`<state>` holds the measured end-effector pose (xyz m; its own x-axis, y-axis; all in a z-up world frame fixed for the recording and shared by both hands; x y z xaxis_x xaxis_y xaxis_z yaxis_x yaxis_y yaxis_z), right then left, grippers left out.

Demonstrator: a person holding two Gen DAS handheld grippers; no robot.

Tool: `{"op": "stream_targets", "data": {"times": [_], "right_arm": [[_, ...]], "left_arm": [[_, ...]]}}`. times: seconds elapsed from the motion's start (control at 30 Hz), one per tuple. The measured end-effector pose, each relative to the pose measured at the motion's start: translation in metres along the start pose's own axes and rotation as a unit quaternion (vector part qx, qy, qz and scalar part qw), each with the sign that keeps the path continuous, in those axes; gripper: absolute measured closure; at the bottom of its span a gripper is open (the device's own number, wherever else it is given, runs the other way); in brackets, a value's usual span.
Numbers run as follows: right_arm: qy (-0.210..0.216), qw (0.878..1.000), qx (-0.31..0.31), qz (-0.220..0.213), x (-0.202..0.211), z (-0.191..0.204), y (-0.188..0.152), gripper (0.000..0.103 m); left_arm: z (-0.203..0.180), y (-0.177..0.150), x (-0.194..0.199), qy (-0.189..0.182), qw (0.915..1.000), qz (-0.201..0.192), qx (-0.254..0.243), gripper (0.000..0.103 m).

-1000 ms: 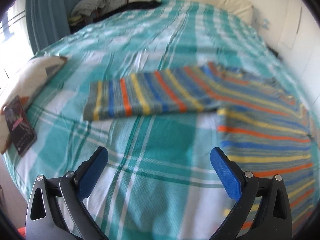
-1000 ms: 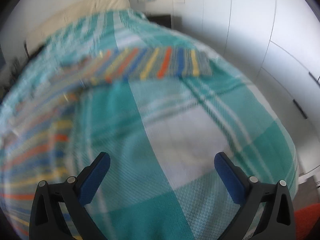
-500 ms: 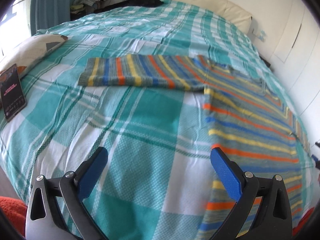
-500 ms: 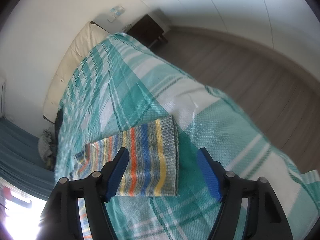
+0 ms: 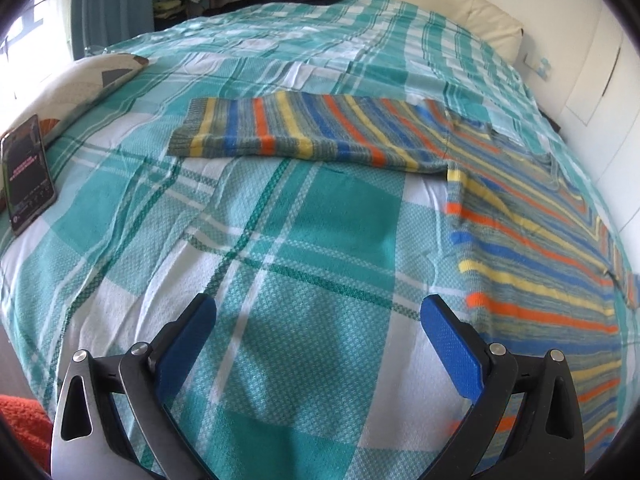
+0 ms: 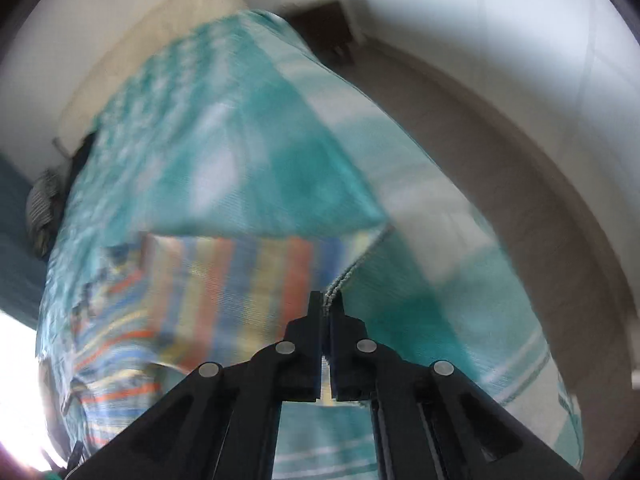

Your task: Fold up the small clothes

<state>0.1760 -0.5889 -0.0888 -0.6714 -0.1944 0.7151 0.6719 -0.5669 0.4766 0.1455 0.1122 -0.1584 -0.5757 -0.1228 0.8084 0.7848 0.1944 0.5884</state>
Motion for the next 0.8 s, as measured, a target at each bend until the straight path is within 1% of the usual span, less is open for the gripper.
{"op": "stream_targets", "data": {"times": [0.07,0.1,0.13,0.17,0.2,0.23,0.27,0.3,0.33,0.37,0.4,0.47,0.53,0.6,0.67,0.7,0.77,0.8], "right_arm": [[0.054,0.997,0.046,-0.019,0.012,0.062,0.013,0.101],[0.089,0.993,0.072,-0.017,0.014,0.102,0.016,0.101],[0.122,0.988,0.098,-0.01,0.012,0.142,0.016,0.101],[0.144,0.983,0.115,-0.003,0.011,0.17,0.014,0.101],[0.175,0.975,0.137,0.008,0.004,0.208,0.009,0.101],[0.2,0.968,0.15,0.018,-0.004,0.237,0.003,0.101],[0.233,0.959,0.159,0.03,-0.016,0.27,-0.005,0.1],[0.255,0.953,0.161,0.041,-0.027,0.29,-0.012,0.09],[0.272,0.947,0.159,0.061,-0.041,0.306,-0.019,0.076],[0.284,0.943,0.153,0.082,-0.055,0.317,-0.026,0.039],[0.295,0.94,0.148,0.085,-0.064,0.324,-0.03,0.033],[0.293,0.94,0.154,0.078,-0.066,0.323,-0.034,0.035],[0.283,0.944,0.15,0.072,-0.068,0.308,-0.031,0.035],[0.259,0.953,0.138,0.074,-0.071,0.285,-0.026,0.04],[0.245,0.957,0.128,0.087,-0.075,0.27,-0.026,0.044],[0.243,0.957,0.12,0.102,-0.083,0.26,-0.03,0.046],[0.247,0.955,0.098,0.136,-0.1,0.246,-0.043,0.046],[0.241,0.955,0.083,0.151,-0.114,0.233,-0.053,0.046]], "left_arm": [[0.002,0.002,-0.001,-0.006,0.9999,0.003,0.009,0.001],[0.003,0.003,-0.002,-0.008,0.9998,0.005,0.015,0.001],[0.004,0.005,-0.003,-0.009,0.9998,0.006,0.018,0.001],[0.005,0.006,-0.004,-0.009,0.9997,0.007,0.021,0.001],[0.006,0.006,-0.003,-0.009,0.9996,0.006,0.025,0.001],[0.007,0.007,-0.003,-0.009,0.9996,0.006,0.027,0.001],[0.008,0.007,-0.002,-0.009,0.9995,0.006,0.029,0.001],[0.01,0.006,-0.002,-0.008,0.9995,0.007,0.029,0.001],[0.011,0.006,-0.003,-0.006,0.9995,0.007,0.03,0.001],[0.012,0.007,-0.003,-0.004,0.9995,0.008,0.031,0.001],[0.014,0.007,-0.003,-0.004,0.9994,0.009,0.034,0.001],[0.017,0.008,-0.002,-0.01,0.9991,0.01,0.04,0.001],[0.017,0.011,-0.002,-0.017,0.9988,0.009,0.046,0.001],[0.015,0.013,-0.003,-0.02,0.9987,0.009,0.046,0.001],[0.012,0.013,-0.005,-0.02,0.9988,0.009,0.043,0.001],[0.01,0.013,-0.007,-0.019,0.999,0.01,0.039,0.001],[0.005,0.009,-0.01,-0.012,0.9995,0.013,0.027,0.001],[0.003,0.008,-0.011,-0.007,0.9997,0.013,0.021,0.001]]}}
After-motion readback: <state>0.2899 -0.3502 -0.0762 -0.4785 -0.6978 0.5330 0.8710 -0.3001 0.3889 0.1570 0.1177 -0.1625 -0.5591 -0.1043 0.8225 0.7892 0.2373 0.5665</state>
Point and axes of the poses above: each gripper's, at about its wrist camera, not at the fingertips, and x roughly against the way its jaws point, z to its left, y to its top, the point moved 6 cm from there along -x, roughly the way its jaws point, and after that the axes turned 11 degrees about y, right-handed, at the moved point
